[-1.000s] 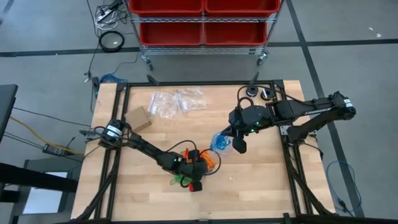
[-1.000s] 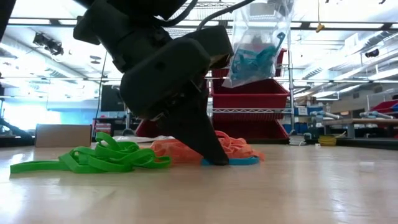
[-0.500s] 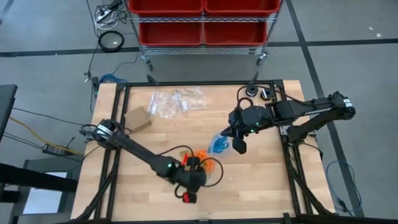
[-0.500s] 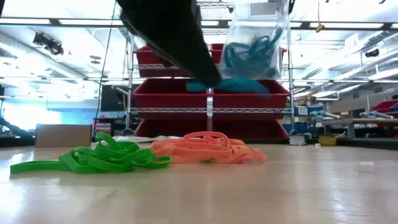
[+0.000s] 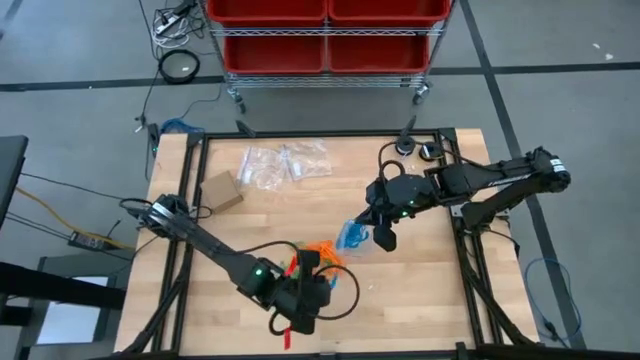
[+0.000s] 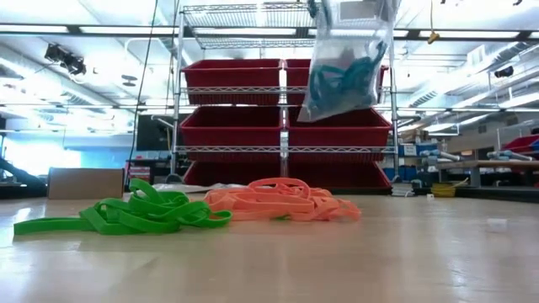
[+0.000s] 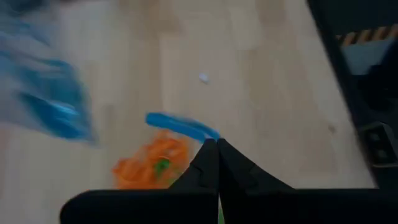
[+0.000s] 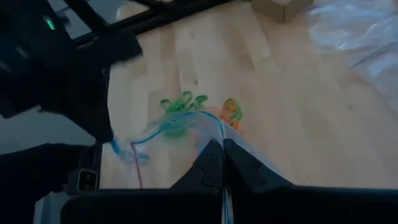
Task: Sort rubber bands
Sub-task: Put the blue rubber band into the transparent zip bag
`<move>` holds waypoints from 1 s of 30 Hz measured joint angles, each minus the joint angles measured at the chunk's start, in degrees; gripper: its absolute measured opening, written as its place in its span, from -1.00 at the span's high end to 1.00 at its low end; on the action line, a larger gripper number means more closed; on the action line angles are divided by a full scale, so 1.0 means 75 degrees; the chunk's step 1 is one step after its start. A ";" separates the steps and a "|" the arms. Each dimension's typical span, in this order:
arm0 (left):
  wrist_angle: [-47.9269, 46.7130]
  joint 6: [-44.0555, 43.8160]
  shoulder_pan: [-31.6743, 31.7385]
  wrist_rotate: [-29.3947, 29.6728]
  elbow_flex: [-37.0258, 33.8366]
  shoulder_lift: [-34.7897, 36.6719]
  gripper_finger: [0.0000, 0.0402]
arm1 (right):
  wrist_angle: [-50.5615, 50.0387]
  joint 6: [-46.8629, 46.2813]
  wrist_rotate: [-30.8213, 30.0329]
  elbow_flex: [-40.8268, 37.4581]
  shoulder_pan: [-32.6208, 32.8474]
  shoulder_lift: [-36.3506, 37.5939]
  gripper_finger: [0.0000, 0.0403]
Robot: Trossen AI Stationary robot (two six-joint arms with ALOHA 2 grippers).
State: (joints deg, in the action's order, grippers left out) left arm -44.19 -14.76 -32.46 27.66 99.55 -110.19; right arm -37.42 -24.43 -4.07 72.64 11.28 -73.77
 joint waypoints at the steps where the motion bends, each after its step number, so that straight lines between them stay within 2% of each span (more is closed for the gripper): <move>1: -0.0113 0.0101 0.0009 0.0190 0.0129 0.0000 1.00 | 0.0062 -0.0016 0.0059 0.0000 0.0005 -0.0059 1.00; 4: -0.0322 0.0360 0.0022 0.0587 0.0553 -0.0003 1.00 | 0.0098 -0.0091 0.0173 -0.0002 0.0050 -0.0275 1.00; 12: -0.0494 0.0963 0.0060 0.0915 0.1217 0.0006 1.00 | 0.0229 -0.0131 0.0477 -0.0003 0.0068 -0.0814 1.00; 15: -0.0703 0.0515 0.0166 0.0095 0.1200 0.0008 1.00 | 0.0222 -0.0119 0.0508 -0.0003 0.0068 -0.0867 1.00; 18: -0.0628 -0.0243 0.0252 -0.1113 0.0797 -0.0089 0.99 | 0.0224 -0.0046 0.0445 -0.0003 0.0068 -0.0821 1.00; 20: -0.0326 -0.0477 0.0253 -0.1614 0.0410 -0.0255 0.96 | 0.0214 -0.0001 0.0336 -0.0003 0.0068 -0.0724 1.00; 25: 0.1573 -0.1377 -0.0063 -0.1591 -0.0779 -0.0568 0.70 | 0.0188 0.0016 0.0305 -0.0003 0.0068 -0.0481 1.00; 30: 0.2680 -0.3167 -0.0123 -0.1263 -0.1619 -0.1027 0.33 | 0.0178 0.0016 0.0311 -0.0003 0.0068 -0.0383 1.00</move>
State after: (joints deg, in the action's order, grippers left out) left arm -24.09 -38.51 -33.38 18.19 87.40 -117.89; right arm -36.09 -24.32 -1.73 72.62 11.79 -76.64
